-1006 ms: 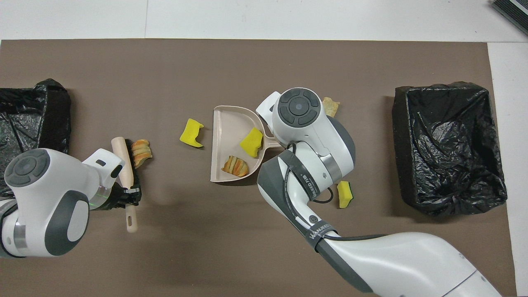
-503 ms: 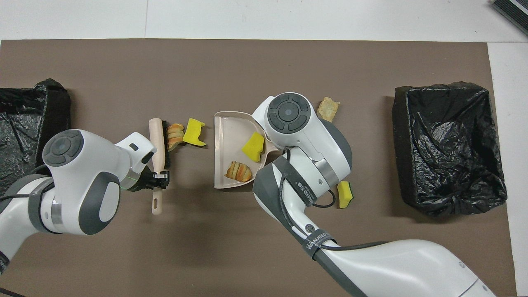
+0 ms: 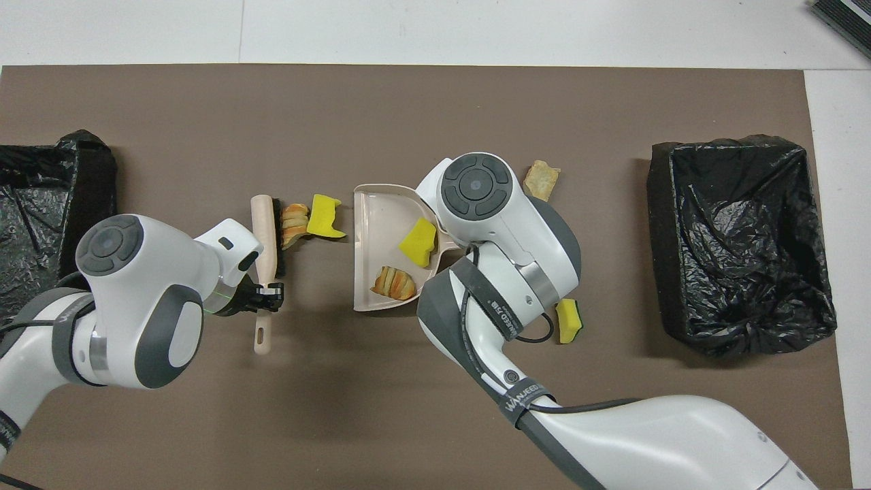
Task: Sweep and dump trash in bin
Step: 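Sweep the remaining bread pieces into the dustpan with the left gripper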
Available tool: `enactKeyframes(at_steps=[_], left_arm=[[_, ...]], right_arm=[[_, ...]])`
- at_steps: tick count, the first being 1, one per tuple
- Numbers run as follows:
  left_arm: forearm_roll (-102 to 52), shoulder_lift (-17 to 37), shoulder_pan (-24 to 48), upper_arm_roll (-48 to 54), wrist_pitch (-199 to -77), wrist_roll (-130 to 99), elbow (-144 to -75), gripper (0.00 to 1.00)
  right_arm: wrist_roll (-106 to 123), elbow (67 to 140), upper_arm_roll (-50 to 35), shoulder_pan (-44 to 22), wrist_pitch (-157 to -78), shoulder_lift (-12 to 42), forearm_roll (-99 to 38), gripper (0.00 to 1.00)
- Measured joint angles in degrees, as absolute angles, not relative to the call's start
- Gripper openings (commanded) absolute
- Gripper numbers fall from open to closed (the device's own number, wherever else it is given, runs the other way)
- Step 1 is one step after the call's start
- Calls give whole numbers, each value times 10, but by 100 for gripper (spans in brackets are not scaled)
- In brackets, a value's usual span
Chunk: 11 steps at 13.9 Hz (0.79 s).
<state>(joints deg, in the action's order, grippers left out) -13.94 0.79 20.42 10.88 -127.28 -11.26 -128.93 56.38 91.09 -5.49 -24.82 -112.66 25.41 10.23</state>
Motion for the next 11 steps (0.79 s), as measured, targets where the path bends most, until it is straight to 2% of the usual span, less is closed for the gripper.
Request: enactKeyframes(at_steps=[5, 8, 11], left_arm=[[-139, -8, 162, 91, -1253, -112, -1269, 0], [-139, -43, 128, 89, -1189, -112, -1242, 0], [-136, -79, 116, 90, -1135, -155, -1254, 0]], right_arm=[[589, 911, -55, -236, -1128, 252, 102, 0], [610, 911, -55, -226, -1128, 252, 86, 0], [615, 911, -55, -214, -1132, 246, 63, 0]])
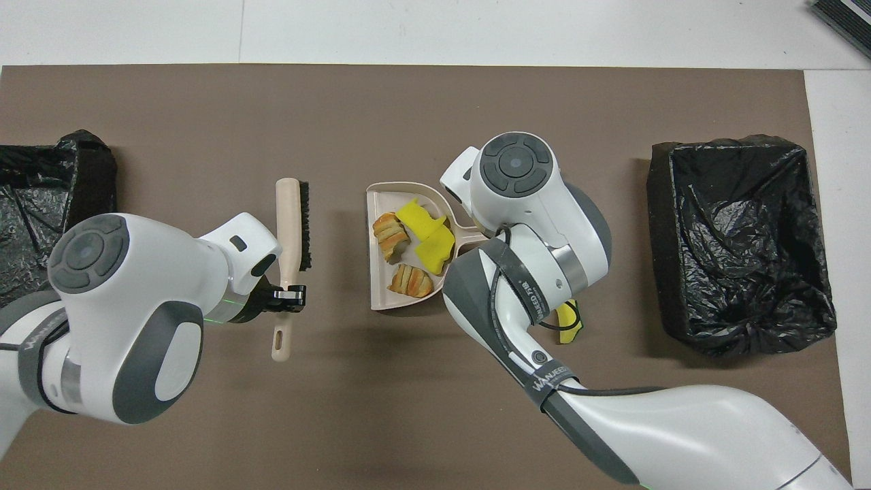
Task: Sweep and dump trash in bin
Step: 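Carry the loaded dustpan to the bin with the right gripper while the left gripper withdraws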
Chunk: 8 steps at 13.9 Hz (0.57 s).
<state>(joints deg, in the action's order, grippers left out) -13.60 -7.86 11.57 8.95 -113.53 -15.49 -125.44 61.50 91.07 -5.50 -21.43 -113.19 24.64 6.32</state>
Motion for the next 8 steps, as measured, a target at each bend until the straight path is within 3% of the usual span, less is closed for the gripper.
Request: enactKeyframes(at_steps=[4, 8], left_arm=[[-135, -136, 144, 105, -1128, -214, -1334, 0], [-135, -189, 223, 110, -1129, -288, -1413, 0]], right_arm=[[632, 910, -55, -188, -1132, 218, 46, 0], [638, 910, -55, -151, -1129, 183, 44, 0]])
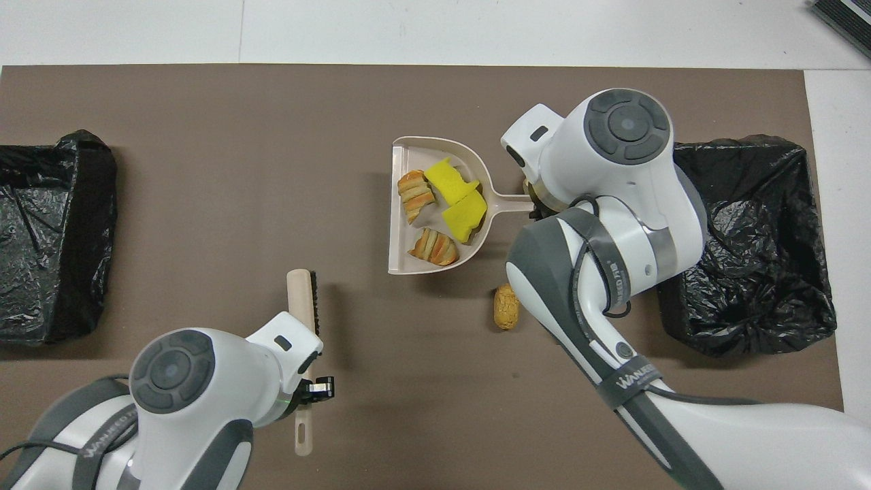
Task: Sweep and dump trash in bin
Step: 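Carry the loaded dustpan to the bin with the right gripper while the left gripper withdraws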
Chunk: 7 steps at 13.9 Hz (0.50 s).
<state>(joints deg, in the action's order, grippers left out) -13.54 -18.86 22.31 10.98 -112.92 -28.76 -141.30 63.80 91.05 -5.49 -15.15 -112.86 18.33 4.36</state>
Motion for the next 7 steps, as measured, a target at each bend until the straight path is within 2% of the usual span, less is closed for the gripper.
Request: enactKeyframes(at_steps=[3, 6, 7], left_arm=[[-135, -191, 316, 112, -1191, -375, -1462, 0], [-135, -191, 366, 114, -1250, -411, -1503, 0], [-135, -191, 374, 113, -1264, -416, -1514, 25]], right_arm=[[647, 910, -55, -116, -1128, 159, 18, 0], [672, 909, -54, -81, -1123, 137, 12, 0], [683, 909, -54, -70, -1115, 130, 12, 0]])
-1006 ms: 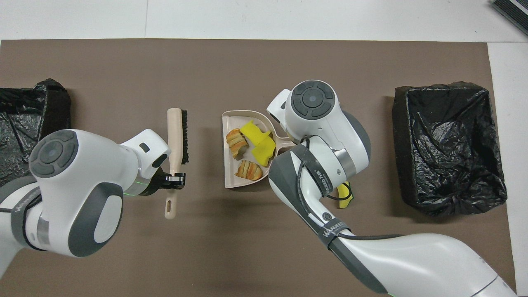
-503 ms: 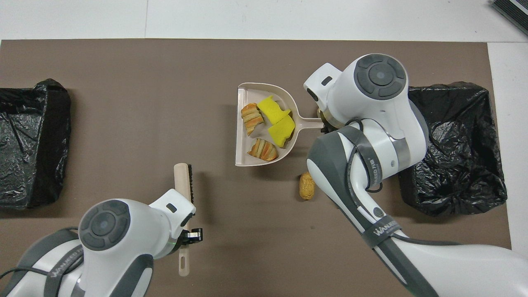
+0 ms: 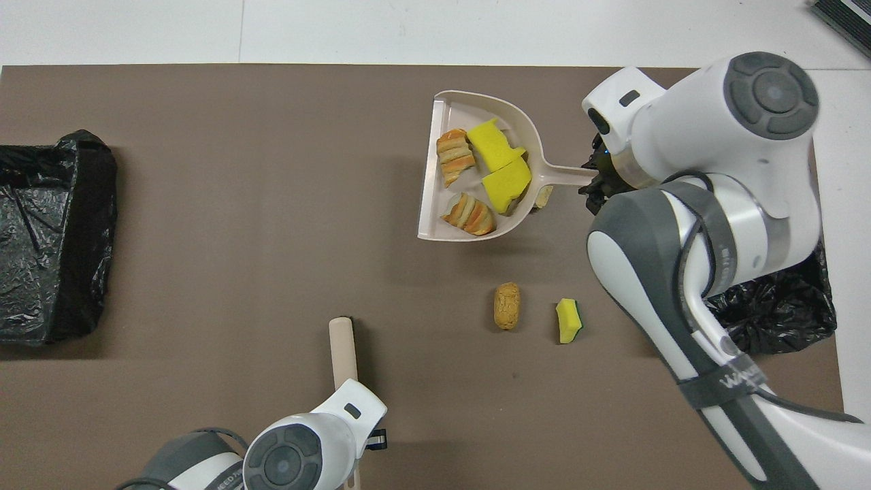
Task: Sweep and dump trash in bin
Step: 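Carry the loaded dustpan to the bin with the right gripper while the left gripper withdraws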
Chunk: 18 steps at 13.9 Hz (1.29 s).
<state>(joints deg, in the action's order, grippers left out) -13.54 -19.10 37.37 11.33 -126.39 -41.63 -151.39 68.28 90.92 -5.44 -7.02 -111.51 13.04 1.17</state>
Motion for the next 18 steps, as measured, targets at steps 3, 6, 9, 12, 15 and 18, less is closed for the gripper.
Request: enactKeyframes(at_steps=[3, 6, 9, 12, 15, 18], left_arm=[[-135, -190, 376, 109, -1280, -420, -1520, 100], [-135, -187, 337, 103, -1276, -416, -1499, 100], [-120, -181, 244, 99, -1258, -351, -1451, 100], [-92, -137, 148, 95, -1258, -266, -1395, 100], [-71, -68, 77, 94, -1256, -174, -1311, 100], [-25, -6, 47, 94, -1221, -131, -1211, 100]], right_arm=[[721, 909, -54, -40, -1094, 113, 11, 0], [753, 909, -54, -4, -1075, 102, 11, 0], [801, 909, -53, 42, -1068, 101, 11, 0], [819, 909, -52, 74, -1065, 101, 12, 0], [821, 909, -52, 80, -1065, 101, 18, 0], [838, 909, -51, 108, -1065, 101, 24, 0]])
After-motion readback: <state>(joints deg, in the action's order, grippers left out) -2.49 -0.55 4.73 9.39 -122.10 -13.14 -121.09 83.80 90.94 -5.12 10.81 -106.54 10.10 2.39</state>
